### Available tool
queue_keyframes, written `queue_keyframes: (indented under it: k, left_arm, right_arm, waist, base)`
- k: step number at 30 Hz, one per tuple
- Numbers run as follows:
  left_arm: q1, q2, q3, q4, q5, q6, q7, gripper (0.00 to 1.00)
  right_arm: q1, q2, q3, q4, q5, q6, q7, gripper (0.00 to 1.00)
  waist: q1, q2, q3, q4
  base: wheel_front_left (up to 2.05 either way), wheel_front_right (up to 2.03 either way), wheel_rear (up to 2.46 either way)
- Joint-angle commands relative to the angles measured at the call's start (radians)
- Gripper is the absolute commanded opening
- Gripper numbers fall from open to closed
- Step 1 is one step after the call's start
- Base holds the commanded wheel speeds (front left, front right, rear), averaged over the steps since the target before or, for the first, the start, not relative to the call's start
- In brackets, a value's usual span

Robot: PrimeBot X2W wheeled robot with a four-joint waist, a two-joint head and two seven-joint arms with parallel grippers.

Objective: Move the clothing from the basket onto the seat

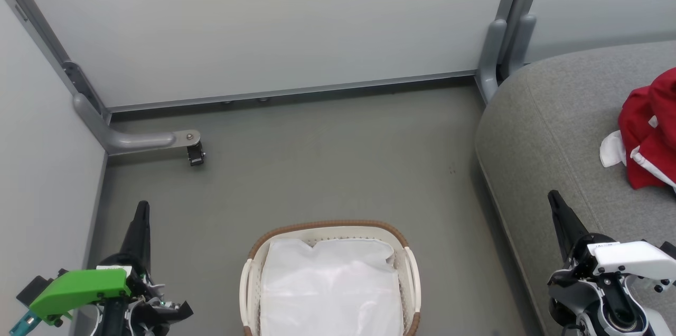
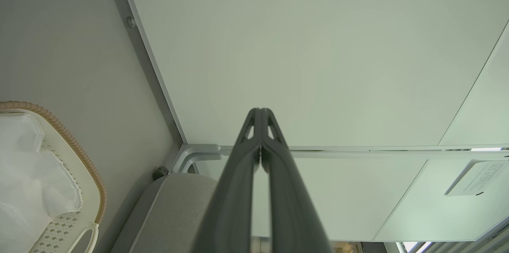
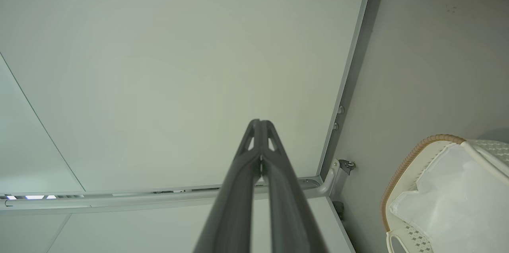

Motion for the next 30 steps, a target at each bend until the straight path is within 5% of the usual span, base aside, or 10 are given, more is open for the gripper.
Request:
queue_keyframes:
  k: [1,30]
  left_arm:
    - [-0.011,0.007,0.002,-0.002,-0.003,-0.005,0.003,0.00]
    - [-0.011,0.007,0.002,-0.002,-0.003,-0.005,0.003,0.00]
  right_arm:
    - [0.011,-0.006,-0.002,-0.004,0.004,0.000,0.002,0.00]
    - [0.011,-0.006,-0.002,-0.004,0.004,0.000,0.002,0.00]
  waist:
    - [0.0000,0.0000,0.000,0.000]
    - [0.0000,0.0000,0.000,0.000]
  base:
    - [0.00,0.00,0.00]
    - [0.00,0.00,0.00]
